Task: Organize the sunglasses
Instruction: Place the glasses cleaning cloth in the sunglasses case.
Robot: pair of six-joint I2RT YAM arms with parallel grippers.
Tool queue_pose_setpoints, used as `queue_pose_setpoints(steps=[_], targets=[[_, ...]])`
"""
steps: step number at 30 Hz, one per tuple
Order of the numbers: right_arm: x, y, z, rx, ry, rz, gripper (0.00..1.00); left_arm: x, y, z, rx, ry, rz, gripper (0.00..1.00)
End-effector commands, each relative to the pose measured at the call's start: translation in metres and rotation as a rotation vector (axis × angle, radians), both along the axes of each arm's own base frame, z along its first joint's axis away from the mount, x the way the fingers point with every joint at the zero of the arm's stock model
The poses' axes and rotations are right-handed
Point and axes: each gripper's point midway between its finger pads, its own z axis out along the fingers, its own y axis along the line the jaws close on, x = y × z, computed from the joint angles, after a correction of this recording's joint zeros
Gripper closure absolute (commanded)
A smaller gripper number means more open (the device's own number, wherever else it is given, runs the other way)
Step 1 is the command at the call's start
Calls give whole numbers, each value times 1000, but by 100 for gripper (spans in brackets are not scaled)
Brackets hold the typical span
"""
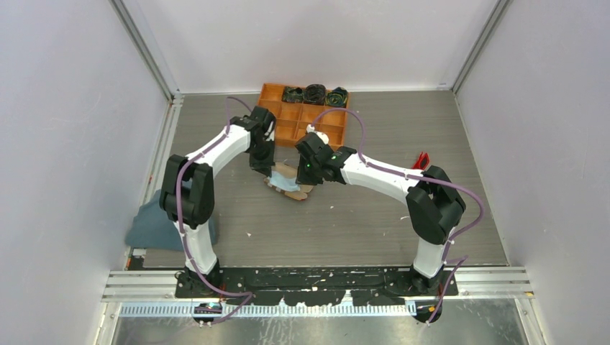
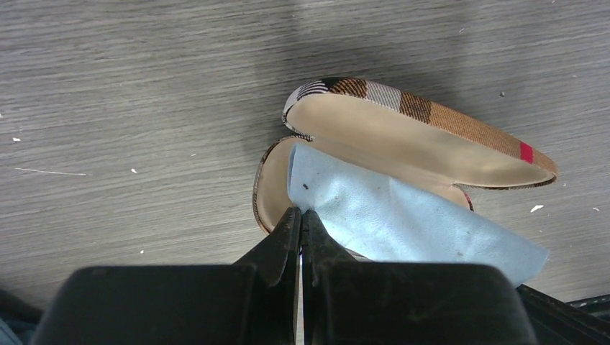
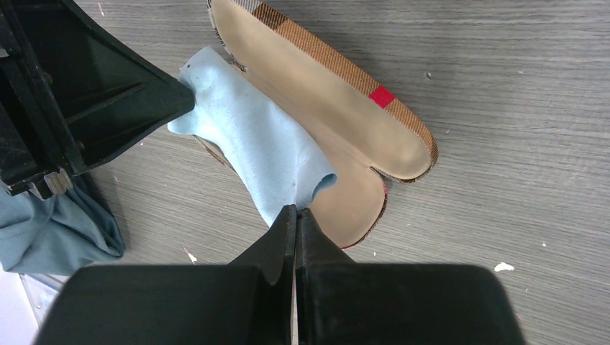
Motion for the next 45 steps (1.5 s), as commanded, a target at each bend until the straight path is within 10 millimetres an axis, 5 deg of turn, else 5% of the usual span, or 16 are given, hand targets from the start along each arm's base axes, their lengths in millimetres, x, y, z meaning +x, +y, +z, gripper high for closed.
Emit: queue_pose_setpoints(steps=[1,4,13,31,45], targets=[[4,4,16,29,-29,-8,100,7,-3,32,-41,-71,-21,99],[3,2,18,26,-30,-8,100,5,-1,49,-49,-109,-34,99],[-8,0,8,32,7,0,99,-13,-2,59,-86,-102,-59,99],[-10,-2,-9,3,30,-7,100,-12,6,11,-8,29,-60,99],[-11,-3,-26,-20,50,-3,100,-2,5,-2,0,49,-52,100]])
